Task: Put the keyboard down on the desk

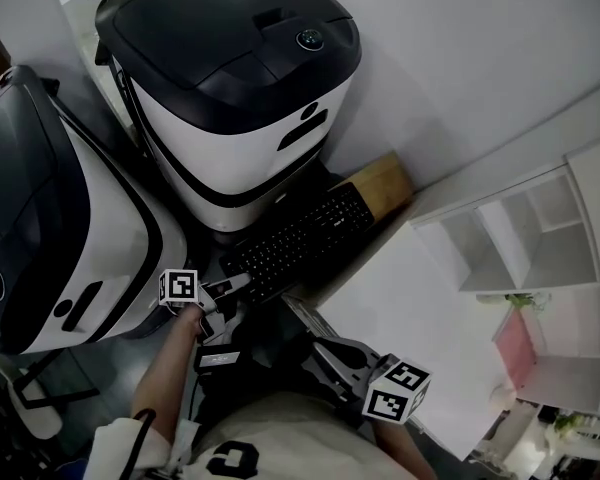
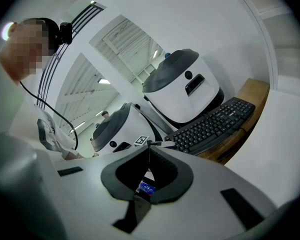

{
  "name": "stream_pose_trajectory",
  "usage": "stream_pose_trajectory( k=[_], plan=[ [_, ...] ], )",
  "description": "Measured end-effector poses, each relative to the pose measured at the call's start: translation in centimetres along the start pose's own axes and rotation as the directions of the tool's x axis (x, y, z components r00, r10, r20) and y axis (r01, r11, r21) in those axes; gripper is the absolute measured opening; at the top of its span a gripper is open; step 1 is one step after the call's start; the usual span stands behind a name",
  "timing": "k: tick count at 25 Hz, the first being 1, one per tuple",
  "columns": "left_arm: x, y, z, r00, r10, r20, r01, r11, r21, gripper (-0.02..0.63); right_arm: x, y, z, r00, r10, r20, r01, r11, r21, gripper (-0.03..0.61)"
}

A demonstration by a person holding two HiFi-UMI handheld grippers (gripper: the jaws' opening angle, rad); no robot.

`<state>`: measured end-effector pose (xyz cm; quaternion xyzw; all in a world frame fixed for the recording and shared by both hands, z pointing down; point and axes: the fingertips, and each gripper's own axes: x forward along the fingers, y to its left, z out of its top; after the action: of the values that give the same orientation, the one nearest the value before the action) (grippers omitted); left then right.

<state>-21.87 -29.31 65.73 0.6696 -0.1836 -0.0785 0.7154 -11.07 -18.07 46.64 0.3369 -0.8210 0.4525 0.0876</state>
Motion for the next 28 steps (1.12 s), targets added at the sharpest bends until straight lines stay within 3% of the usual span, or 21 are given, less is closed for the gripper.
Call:
stream_pose_trajectory(
  k=[8,13,18,28],
  plan=[
    [0.1,-1.9,-0.3,0.999,-0.049,0.014,0.048,0.997,0.06,0.091,0.1,0.2,-0.2,1.0,0.005,0.019,-0.005,1.0,0.004,0.025],
    [-0.5,-3.4,-0.5,0.989,-0.134,0.056,0.134,0.991,0.015,0.095,0.0,0.2,-0.3,1.0,-0.004,0.026,0.004,1.0,0.018,0.025],
    [-1.8,-4.2,-0.3,0.984,-0.154,0.092,0.154,0.988,0.005,0.1,0.0,0.0,-0.2,0.999,0.004,0.052,-0.006,0.999,0.047,0.025],
    [-3.8,-8.0,-1.7,0.979,-0.196,0.054,0.194,0.98,0.05,0.104,0.9,-1.2,-0.7,0.998,0.006,0.058,-0.013,0.994,0.107,0.025]
  ],
)
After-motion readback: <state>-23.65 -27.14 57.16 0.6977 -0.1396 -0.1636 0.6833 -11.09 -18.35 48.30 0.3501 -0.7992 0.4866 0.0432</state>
